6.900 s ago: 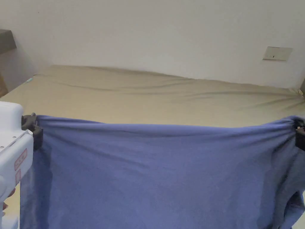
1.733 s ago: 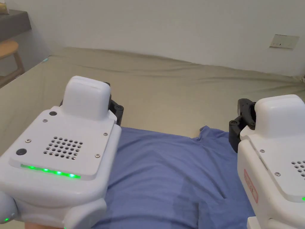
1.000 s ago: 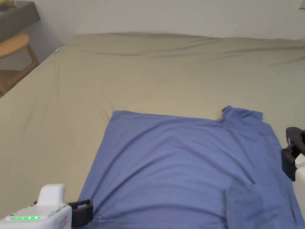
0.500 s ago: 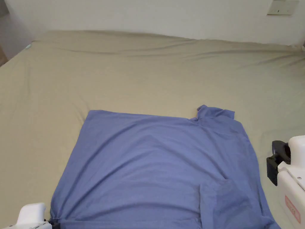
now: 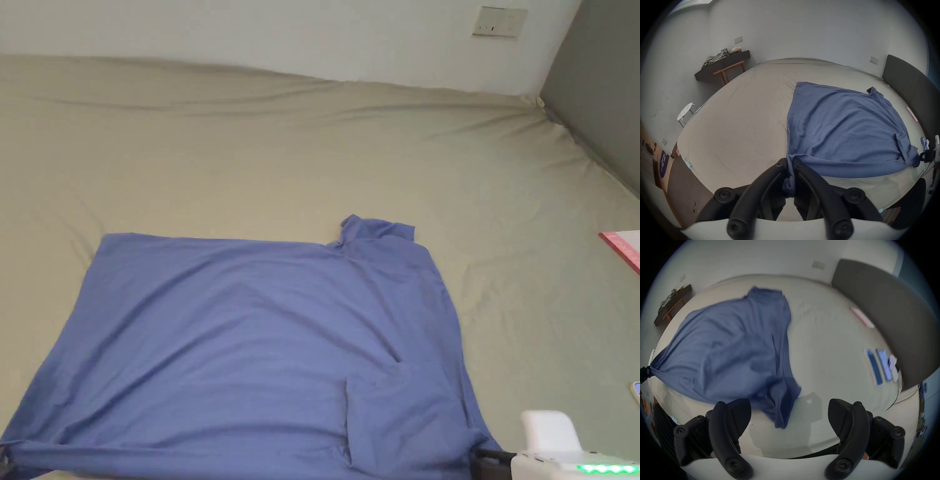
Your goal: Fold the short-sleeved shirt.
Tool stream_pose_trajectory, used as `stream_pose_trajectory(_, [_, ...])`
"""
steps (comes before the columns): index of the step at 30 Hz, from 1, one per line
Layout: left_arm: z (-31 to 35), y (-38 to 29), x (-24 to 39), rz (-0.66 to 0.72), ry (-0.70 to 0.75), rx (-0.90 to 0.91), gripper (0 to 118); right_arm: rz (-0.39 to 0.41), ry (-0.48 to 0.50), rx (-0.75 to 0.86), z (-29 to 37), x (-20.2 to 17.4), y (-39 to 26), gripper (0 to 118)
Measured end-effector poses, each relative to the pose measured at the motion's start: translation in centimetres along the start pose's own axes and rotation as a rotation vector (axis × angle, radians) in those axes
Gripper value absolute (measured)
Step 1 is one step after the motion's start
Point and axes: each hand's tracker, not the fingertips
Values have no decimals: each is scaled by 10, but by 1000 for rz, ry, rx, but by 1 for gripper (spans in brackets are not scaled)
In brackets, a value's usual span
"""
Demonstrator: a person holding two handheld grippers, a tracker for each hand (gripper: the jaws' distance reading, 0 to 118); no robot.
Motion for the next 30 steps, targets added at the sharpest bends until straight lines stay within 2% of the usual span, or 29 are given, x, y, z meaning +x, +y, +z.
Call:
stream_pose_trajectory(6, [-8, -12, 8, -19, 25, -59, 5, -32, 26, -23, -25, -7, -14, 101])
stream_pose_trajectory(8, [-16, -17, 3, -20, 30, -73, 5, -39, 43, -17, -28, -8, -12, 95])
stream_pose_trajectory(9, [-17, -18, 2, -16, 30, -80, 5, -40, 50, -13, -28, -9, -11, 82])
stream_pose_trajectory(10, [-19, -19, 2, -11, 31, -87, 5, -32, 64, -6, -29, -10, -11, 62])
stream_pose_trajectory(12, [-23, -21, 1, -12, 32, -100, 5, -20, 137, 1, -32, -14, -10, 15])
stream_pose_trajectory(13, [-24, -21, 2, -12, 36, -104, 5, -20, 116, 5, -34, -17, -11, 12])
stream_pose_trajectory(15, [-25, -22, 2, -9, 36, -107, 5, 13, 94, 19, -32, -18, -10, 10])
stream_pose_trajectory(25, [-3, 9, -9, 167, -21, 65, 5, -109, 179, 313, 27, 7, 12, 9])
stream_pose_trajectory(30, [-9, 39, -8, 187, -31, 108, 5, -160, 204, 332, 39, 8, 46, 9])
